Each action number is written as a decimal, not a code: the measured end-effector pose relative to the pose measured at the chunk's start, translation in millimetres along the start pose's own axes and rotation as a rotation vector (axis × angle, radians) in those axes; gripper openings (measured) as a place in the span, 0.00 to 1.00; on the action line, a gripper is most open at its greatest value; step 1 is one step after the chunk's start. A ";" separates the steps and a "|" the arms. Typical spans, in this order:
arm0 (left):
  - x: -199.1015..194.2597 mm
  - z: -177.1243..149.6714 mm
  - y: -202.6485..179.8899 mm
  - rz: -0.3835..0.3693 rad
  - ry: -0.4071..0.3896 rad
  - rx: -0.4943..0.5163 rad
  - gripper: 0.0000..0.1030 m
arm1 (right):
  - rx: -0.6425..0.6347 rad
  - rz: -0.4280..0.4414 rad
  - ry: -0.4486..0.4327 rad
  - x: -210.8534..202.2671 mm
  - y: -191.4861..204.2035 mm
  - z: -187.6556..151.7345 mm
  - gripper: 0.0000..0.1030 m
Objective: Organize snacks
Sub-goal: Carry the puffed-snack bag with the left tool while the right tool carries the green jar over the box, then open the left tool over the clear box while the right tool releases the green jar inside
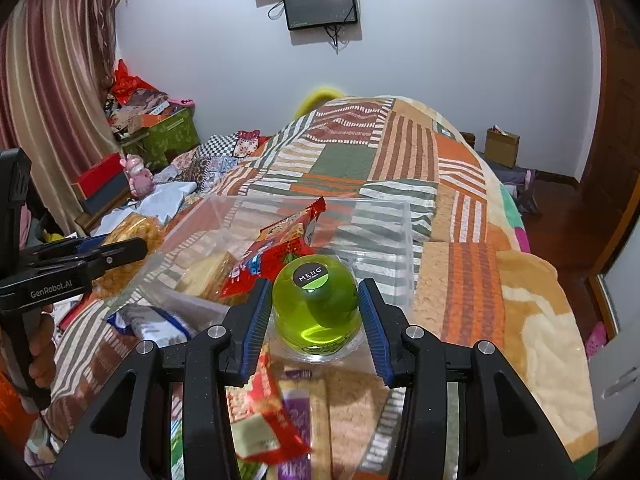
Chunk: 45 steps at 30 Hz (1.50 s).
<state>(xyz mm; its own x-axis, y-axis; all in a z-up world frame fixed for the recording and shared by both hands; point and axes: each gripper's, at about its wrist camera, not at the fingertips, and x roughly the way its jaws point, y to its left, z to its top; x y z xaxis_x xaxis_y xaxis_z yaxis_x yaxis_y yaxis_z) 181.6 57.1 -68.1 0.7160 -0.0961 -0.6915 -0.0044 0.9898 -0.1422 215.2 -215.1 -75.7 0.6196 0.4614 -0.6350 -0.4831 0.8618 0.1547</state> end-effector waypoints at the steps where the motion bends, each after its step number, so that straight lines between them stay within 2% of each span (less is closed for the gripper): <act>1: 2.2 0.7 -0.6 0.000 0.002 0.003 0.44 | 0.000 0.000 0.002 1.4 -0.4 0.8 0.40; 11: 32.6 9.0 -13.4 0.005 0.045 0.054 0.44 | 0.005 -0.032 0.032 23.2 -10.3 3.1 0.40; 20: 50.3 14.7 -14.8 0.003 0.074 0.044 0.44 | 0.015 -0.061 0.037 30.9 -18.7 2.8 0.40; 26: 54.0 13.6 -17.1 0.043 0.068 0.067 0.45 | 0.017 -0.084 0.050 35.4 -21.4 2.5 0.41; 30: 46.4 13.6 -19.4 0.029 0.058 0.071 0.54 | 0.018 -0.093 0.046 31.3 -22.1 4.8 0.42; 32: 38.5 12.9 -22.7 0.037 0.036 0.085 0.61 | 0.021 -0.092 0.036 27.4 -22.0 5.9 0.56; 34: 31.0 12.2 -25.6 0.042 0.017 0.098 0.64 | 0.017 -0.100 0.012 20.0 -20.2 7.0 0.62; 40: 13.3 5.8 -30.5 0.024 0.009 0.106 0.71 | 0.000 -0.072 -0.006 3.4 -12.5 8.5 0.63; 42: 7.3 2.6 -31.2 0.023 0.005 0.106 0.76 | -0.009 -0.066 -0.011 -2.0 -9.4 6.8 0.63; 45: -2.7 -4.5 -31.6 0.026 -0.008 0.105 0.81 | -0.019 -0.047 -0.015 -9.8 -2.8 2.7 0.67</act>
<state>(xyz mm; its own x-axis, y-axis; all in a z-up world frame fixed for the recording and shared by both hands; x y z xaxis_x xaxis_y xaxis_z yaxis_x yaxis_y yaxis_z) 176.7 25.7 -64.9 0.7224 -0.0703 -0.6879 0.0498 0.9975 -0.0497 212.2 -221.5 -67.8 0.6510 0.4232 -0.6302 -0.4643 0.8787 0.1105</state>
